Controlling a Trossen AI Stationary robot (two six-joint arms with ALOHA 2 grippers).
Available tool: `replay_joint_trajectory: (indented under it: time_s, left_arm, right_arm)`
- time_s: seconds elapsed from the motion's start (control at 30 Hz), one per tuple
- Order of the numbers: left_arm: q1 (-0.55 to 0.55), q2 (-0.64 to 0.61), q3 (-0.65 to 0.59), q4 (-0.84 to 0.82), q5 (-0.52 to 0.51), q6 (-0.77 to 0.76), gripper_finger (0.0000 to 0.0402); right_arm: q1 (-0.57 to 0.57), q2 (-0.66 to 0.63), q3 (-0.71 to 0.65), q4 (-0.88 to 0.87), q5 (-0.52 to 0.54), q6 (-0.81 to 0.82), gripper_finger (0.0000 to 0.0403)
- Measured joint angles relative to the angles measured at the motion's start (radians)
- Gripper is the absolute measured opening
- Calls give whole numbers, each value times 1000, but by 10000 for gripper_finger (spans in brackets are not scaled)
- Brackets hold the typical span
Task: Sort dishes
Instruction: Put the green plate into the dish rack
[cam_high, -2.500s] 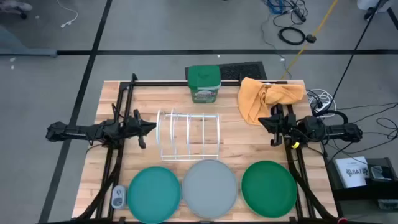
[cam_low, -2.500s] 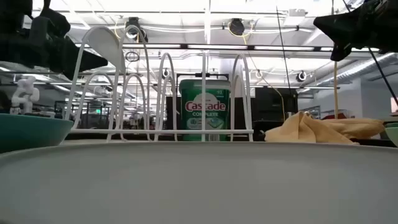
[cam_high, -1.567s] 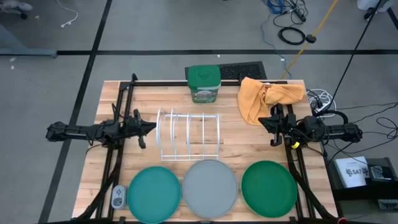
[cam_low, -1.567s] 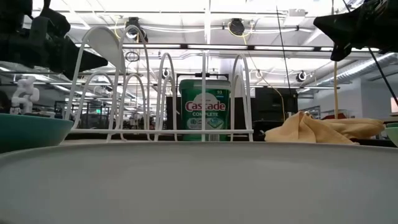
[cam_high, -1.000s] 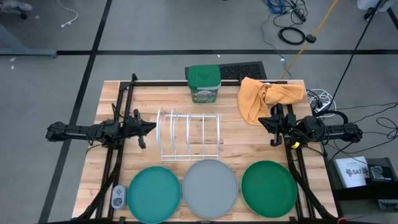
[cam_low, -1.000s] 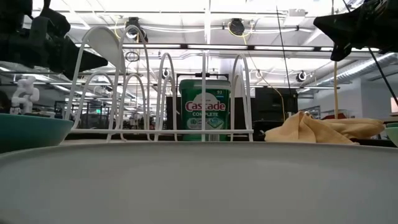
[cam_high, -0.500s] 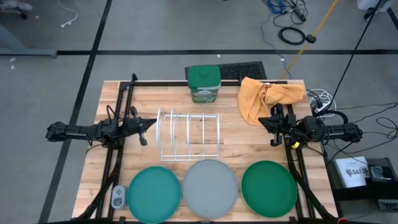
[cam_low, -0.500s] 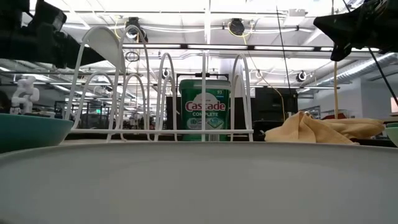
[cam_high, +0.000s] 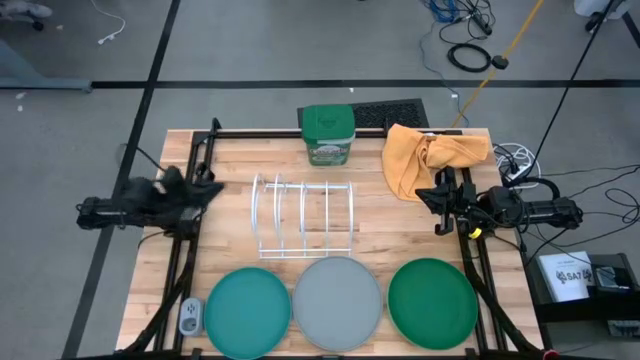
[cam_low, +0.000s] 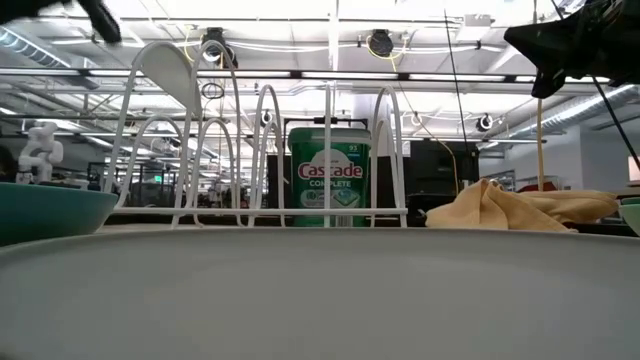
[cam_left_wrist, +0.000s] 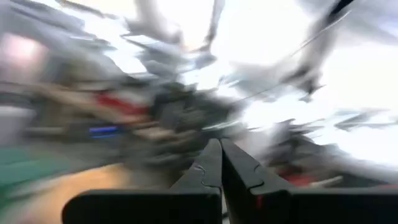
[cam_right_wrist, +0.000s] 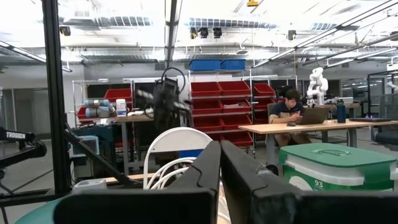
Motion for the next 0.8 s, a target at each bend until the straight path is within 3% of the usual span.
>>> replay_joint_trajectory:
  time_s: [0.17, 0.27, 0.4, 0.57, 0.8]
  left_arm:
    - [0, 1, 22, 1, 405, -206, 0]
    - [-2, 1, 0, -19, 557, -327, 0]
    - [-1, 2, -6, -106, 672, -442, 0]
    - [-9, 2, -6, -315, 802, -418, 0]
    - [-28, 2, -7, -624, 803, -328, 0]
  right_arm:
    - [0, 0, 0, 0, 0, 0, 9]
    - [0, 0, 0, 0, 0, 0, 9]
    - [0, 0, 0, 0, 0, 0, 9]
    - [0, 0, 0, 0, 0, 0, 9]
    - [0, 0, 0, 0, 0, 0, 9]
